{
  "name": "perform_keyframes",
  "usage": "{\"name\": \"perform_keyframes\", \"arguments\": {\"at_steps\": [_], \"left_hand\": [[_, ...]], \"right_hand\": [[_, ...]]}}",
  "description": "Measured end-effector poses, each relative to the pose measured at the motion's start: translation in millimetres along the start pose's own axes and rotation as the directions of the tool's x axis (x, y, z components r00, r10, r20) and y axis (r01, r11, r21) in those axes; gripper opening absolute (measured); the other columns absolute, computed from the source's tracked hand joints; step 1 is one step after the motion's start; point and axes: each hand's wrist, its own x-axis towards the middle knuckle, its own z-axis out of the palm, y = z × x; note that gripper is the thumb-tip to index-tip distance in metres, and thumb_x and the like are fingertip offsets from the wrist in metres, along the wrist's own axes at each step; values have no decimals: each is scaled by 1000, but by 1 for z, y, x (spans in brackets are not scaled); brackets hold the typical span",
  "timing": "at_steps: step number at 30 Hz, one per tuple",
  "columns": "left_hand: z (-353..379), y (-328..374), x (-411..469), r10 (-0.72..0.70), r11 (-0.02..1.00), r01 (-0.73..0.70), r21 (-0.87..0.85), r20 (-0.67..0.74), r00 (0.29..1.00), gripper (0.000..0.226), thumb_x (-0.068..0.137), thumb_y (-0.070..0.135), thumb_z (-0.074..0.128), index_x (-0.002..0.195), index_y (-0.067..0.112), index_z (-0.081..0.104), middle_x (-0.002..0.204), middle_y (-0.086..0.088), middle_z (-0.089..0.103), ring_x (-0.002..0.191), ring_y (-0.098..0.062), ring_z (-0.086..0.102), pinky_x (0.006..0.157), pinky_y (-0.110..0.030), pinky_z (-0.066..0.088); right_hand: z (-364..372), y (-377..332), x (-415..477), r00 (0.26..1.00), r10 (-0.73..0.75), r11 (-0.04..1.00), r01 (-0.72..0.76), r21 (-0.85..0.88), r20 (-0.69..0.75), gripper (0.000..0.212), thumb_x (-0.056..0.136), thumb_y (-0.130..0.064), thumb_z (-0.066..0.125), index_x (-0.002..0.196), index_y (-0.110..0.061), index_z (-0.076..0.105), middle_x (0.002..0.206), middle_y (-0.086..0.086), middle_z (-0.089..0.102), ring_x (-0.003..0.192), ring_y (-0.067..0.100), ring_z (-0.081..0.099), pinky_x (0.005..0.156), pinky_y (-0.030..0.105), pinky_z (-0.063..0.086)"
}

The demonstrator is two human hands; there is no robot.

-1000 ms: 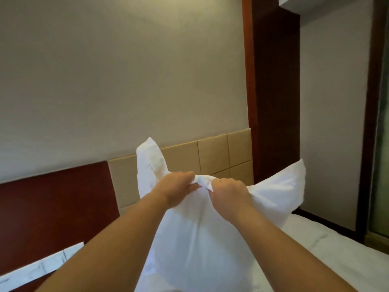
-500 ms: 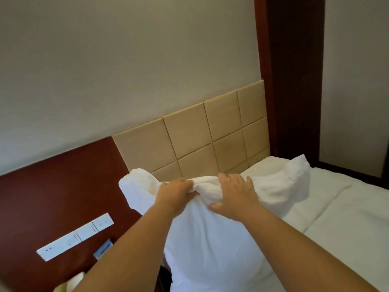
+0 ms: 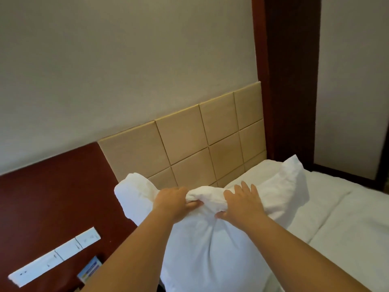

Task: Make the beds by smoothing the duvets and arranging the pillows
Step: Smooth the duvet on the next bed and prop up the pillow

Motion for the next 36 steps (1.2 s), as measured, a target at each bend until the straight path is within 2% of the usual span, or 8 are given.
{"name": "perform_keyframes", "arguments": {"at_steps": [4,8,12,19,23,26,32,36], "left_hand": [[21,-14,38,61,984,-43,-174,99,993,49,82,71,37,98,31,60,101,9,68,99,-20,63,77,-32,48],[44,-31,87,141,980,-121,-160,120,983,51,85,71,37,104,32,64,104,8,69,97,-19,63,74,-30,44],[84,-57,141,216,958,-181,-224,140,966,56,84,76,35,96,30,65,98,7,70,93,-19,63,72,-30,43],[147,-101,221,268,949,-247,-195,91,959,63,88,74,26,104,28,67,102,3,70,93,-20,64,74,-32,47],[134,-112,260,254,957,-242,-160,62,965,60,93,65,26,98,22,67,93,-1,68,85,-22,63,76,-34,48],[105,-121,285,237,959,-236,-153,-12,971,43,96,51,35,105,22,66,101,-2,68,95,-23,64,82,-35,46],[31,-128,314,261,937,-293,-192,-176,949,41,98,45,35,102,21,67,100,-1,68,93,-22,65,75,-32,48],[-23,-127,334,220,888,-311,-339,-281,934,54,97,54,30,105,19,70,107,-7,69,99,-27,64,74,-31,44]], "right_hand": [[10,-5,30,993,45,999,-48,21,109,61,79,-70,50,123,-27,49,124,2,60,120,25,49,110,45,19],[20,-19,74,971,106,994,-98,-47,217,57,81,-67,51,121,-27,53,122,-2,61,117,21,52,102,39,25],[38,-37,128,939,177,979,-138,-150,293,57,80,-69,52,118,-27,54,118,-2,63,113,20,56,95,36,32],[68,-83,232,821,319,936,-195,-293,473,46,85,-54,54,121,-25,57,121,-1,63,115,21,56,99,37,29],[60,-100,274,832,390,904,-266,-334,394,42,94,-44,38,120,-20,60,124,3,62,118,23,54,103,38,27],[35,-98,297,897,368,892,-266,-365,246,33,93,-41,47,117,-23,61,120,0,64,114,22,58,98,37,33],[-42,-92,309,957,284,894,-242,-377,58,27,95,-38,49,110,-18,60,109,1,67,100,24,63,75,33,34],[-102,-78,315,972,228,879,-228,-419,-51,36,94,-46,50,115,-18,59,113,4,66,103,27,63,74,33,35]]}}
